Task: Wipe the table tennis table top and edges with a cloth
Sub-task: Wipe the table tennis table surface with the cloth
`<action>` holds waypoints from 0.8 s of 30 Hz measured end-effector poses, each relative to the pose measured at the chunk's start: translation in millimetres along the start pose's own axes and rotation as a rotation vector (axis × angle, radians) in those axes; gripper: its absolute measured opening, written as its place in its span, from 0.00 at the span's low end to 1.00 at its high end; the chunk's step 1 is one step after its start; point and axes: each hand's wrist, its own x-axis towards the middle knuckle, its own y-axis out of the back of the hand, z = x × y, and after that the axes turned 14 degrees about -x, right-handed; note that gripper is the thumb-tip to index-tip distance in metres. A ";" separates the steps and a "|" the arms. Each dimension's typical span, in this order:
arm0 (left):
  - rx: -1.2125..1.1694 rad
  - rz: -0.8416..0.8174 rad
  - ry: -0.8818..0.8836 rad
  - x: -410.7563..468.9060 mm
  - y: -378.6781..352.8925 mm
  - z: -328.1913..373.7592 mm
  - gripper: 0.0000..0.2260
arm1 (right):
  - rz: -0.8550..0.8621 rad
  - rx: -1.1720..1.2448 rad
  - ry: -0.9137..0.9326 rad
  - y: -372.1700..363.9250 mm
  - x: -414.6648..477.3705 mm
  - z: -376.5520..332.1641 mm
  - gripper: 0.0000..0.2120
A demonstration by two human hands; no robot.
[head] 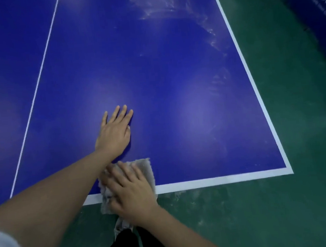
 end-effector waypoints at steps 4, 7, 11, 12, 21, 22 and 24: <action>-0.048 -0.009 -0.015 -1.8 3.2 1.4 0.23 | 0.039 0.007 -0.027 -4.0 -26.4 44.1 0.31; -0.055 -0.010 -0.014 -3.2 4.2 2.2 0.22 | 0.069 0.035 -0.325 -10.0 -64.2 103.8 0.30; -0.033 0.013 -0.016 -4.9 2.5 6.3 0.23 | 0.049 0.025 -0.704 -15.1 -102.8 183.3 0.28; -0.033 0.020 -0.017 -5.8 1.8 6.8 0.23 | 0.042 0.042 -0.798 -13.9 -106.3 193.2 0.28; 0.041 0.099 0.017 -3.1 -6.2 10.5 0.21 | 0.045 -0.124 -0.026 -13.2 -71.4 123.8 0.31; 0.029 0.115 0.054 -1.4 -7.7 15.7 0.21 | 0.045 -0.120 0.026 -12.4 -68.1 138.6 0.31; 0.009 0.162 0.130 3.3 -15.5 37.5 0.21 | 0.069 -0.125 -0.009 -6.7 -62.1 186.4 0.31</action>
